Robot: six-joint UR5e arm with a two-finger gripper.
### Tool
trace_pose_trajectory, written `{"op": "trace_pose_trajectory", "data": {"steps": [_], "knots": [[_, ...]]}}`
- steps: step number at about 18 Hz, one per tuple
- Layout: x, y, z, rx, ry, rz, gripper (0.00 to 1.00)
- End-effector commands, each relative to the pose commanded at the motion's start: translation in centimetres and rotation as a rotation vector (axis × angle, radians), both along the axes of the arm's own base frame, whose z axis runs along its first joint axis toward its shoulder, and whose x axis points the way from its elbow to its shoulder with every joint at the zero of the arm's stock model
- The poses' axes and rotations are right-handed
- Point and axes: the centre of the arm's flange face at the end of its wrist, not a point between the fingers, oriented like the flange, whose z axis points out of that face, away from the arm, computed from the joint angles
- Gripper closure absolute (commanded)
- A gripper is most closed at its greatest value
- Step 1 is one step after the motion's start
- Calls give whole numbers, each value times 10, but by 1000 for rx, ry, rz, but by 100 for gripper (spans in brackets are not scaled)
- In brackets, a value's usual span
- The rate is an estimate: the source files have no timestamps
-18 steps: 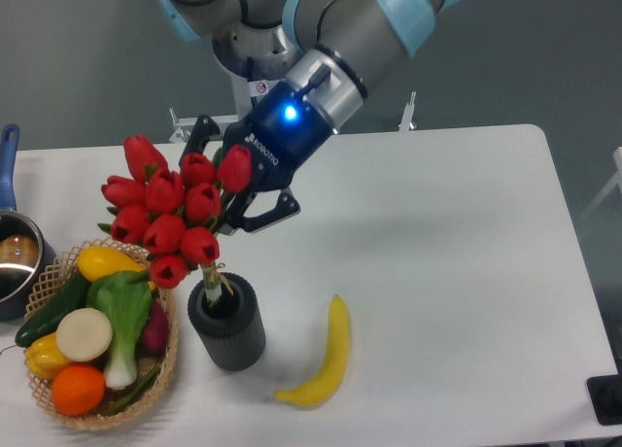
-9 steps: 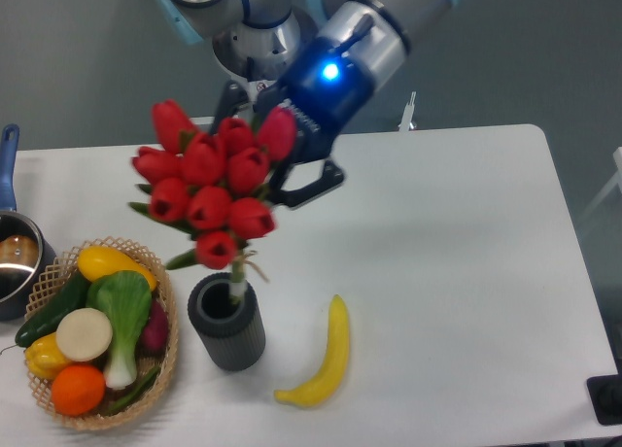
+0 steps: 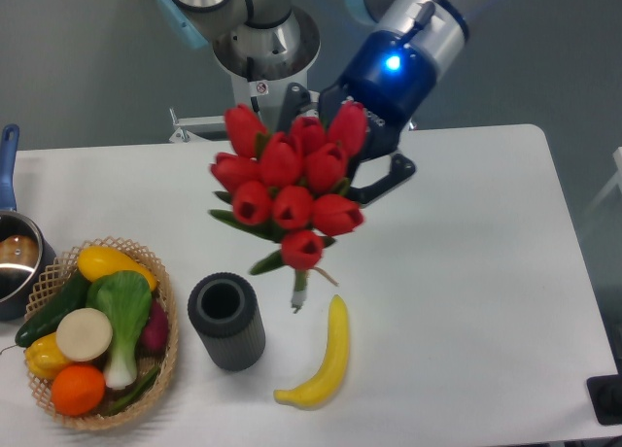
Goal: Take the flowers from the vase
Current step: 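Lift the gripped tulip bunch straight up out of the vase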
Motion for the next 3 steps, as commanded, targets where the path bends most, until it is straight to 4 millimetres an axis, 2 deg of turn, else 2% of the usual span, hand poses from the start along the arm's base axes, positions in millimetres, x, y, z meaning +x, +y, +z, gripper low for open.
{"op": "trace_pose_trajectory", "data": {"steps": [3], "knots": [[-12, -12, -3, 4, 14, 20, 55]]}}
